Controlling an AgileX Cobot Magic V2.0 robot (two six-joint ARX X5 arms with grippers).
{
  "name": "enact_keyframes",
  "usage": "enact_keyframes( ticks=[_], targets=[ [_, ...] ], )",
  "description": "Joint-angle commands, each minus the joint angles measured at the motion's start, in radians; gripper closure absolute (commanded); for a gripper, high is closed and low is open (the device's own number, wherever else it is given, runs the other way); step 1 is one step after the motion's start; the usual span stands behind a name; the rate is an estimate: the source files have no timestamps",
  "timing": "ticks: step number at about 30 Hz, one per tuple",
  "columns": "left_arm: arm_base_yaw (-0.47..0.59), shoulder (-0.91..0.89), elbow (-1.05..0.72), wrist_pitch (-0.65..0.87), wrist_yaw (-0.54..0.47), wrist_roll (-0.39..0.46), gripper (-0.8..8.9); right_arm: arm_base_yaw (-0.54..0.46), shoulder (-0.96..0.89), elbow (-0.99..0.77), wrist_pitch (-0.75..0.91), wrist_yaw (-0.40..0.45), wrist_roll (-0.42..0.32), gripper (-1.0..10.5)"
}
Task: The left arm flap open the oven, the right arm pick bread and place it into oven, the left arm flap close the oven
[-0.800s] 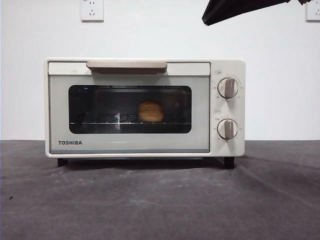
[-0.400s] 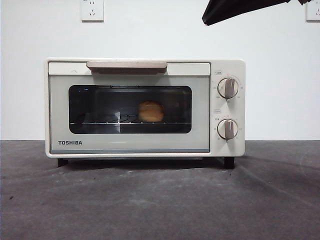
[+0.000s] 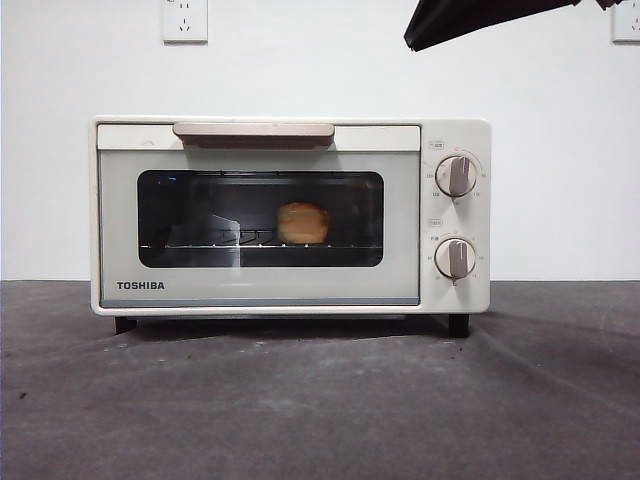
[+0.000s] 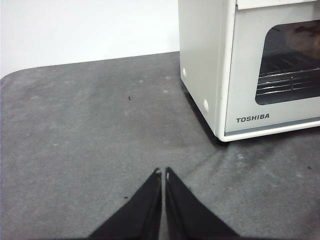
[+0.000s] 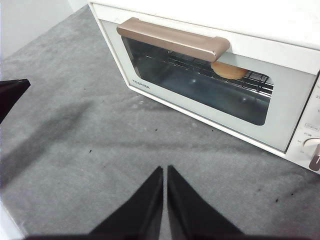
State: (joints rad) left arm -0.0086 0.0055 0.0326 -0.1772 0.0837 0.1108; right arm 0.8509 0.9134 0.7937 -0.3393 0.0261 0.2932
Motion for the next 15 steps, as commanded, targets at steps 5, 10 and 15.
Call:
enact_keyframes(
  ticks=[5,10,15],
  targets=[
    [0.003,-0.002,-0.021,-0.006,0.001,0.004,7.94,0.011,0.006,0.006,0.010,0.001,0.006,9.4],
    [0.003,-0.002,-0.021,-0.006,0.001,0.004,7.94,0.011,0.006,0.006,0.010,0.001,0.006,9.4],
    [0.003,-0.002,-0.021,-0.006,0.001,0.004,7.94,-0.040,-0.037,0.006,0.006,0.001,-0.024,9.4]
  ],
)
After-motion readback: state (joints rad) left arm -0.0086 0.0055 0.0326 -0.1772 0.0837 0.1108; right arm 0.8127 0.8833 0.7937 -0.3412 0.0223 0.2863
